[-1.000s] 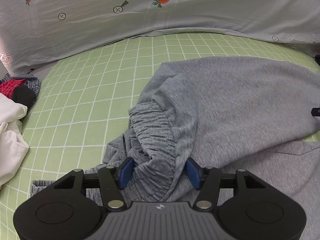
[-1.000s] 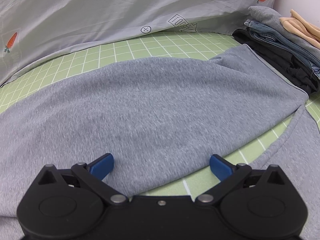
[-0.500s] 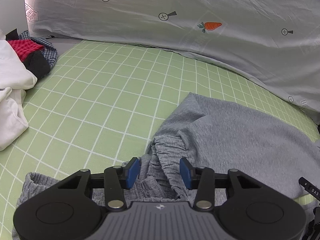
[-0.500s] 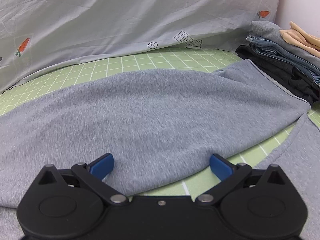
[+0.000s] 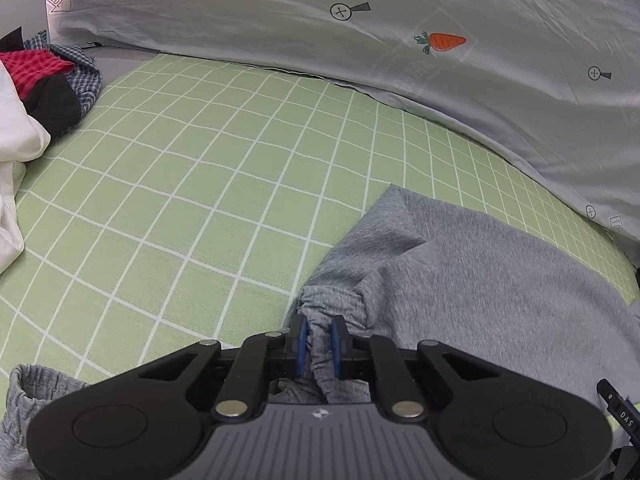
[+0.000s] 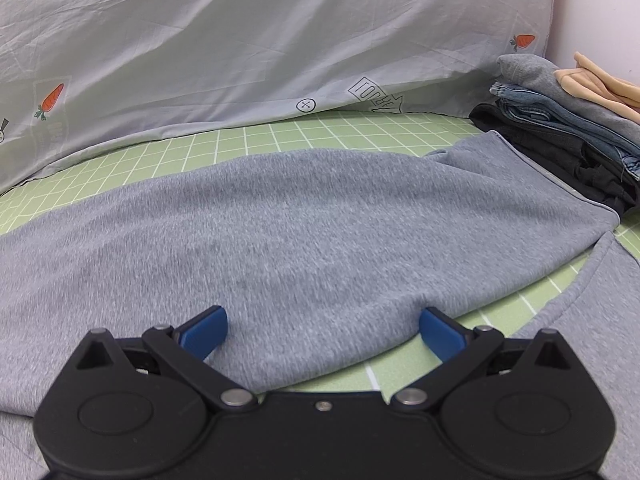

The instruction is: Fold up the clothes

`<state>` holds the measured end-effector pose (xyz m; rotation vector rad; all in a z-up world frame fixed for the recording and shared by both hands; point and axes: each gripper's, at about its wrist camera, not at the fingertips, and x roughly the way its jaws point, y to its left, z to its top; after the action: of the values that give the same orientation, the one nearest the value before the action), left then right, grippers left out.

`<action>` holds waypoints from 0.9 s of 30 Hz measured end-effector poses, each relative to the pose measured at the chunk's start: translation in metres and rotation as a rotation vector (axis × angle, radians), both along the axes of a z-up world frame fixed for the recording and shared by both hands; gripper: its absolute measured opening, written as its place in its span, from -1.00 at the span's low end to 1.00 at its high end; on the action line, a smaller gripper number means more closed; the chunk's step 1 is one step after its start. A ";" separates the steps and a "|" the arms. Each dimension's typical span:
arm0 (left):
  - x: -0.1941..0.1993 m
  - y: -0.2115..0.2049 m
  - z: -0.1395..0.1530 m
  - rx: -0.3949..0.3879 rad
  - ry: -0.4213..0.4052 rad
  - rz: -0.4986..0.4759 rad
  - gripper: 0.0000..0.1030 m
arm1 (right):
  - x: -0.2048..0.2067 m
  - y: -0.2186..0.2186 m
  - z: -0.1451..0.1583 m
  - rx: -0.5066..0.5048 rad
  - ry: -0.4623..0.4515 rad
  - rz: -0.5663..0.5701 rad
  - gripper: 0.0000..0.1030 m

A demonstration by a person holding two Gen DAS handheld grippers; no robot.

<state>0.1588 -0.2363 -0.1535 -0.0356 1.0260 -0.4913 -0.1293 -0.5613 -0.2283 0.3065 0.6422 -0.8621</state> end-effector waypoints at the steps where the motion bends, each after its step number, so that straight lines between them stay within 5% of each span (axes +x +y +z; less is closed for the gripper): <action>1: 0.004 0.002 0.003 0.000 -0.010 0.008 -0.80 | 0.000 0.000 0.000 0.000 0.000 0.000 1.00; 7: 0.042 0.021 0.031 0.044 -0.157 0.077 -0.84 | 0.001 0.001 0.000 -0.001 0.002 -0.004 1.00; 12: 0.090 0.042 0.032 0.250 -0.288 0.283 -0.76 | 0.001 0.000 0.000 -0.001 0.003 -0.004 1.00; 15: 0.107 0.066 0.028 0.268 -0.260 0.388 -0.72 | 0.001 -0.001 0.000 -0.001 0.002 -0.003 1.00; 18: 0.094 0.098 0.034 0.214 -0.270 0.443 -0.42 | 0.000 -0.002 0.000 -0.001 0.002 -0.001 1.00; 27: -0.001 0.171 0.006 0.216 -0.124 0.495 0.03 | 0.000 -0.004 0.000 0.000 0.002 0.003 1.00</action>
<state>0.1580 -0.0657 -0.1479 -0.0640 0.9033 0.0676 -0.1293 -0.5651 -0.2281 0.3044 0.6443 -0.8602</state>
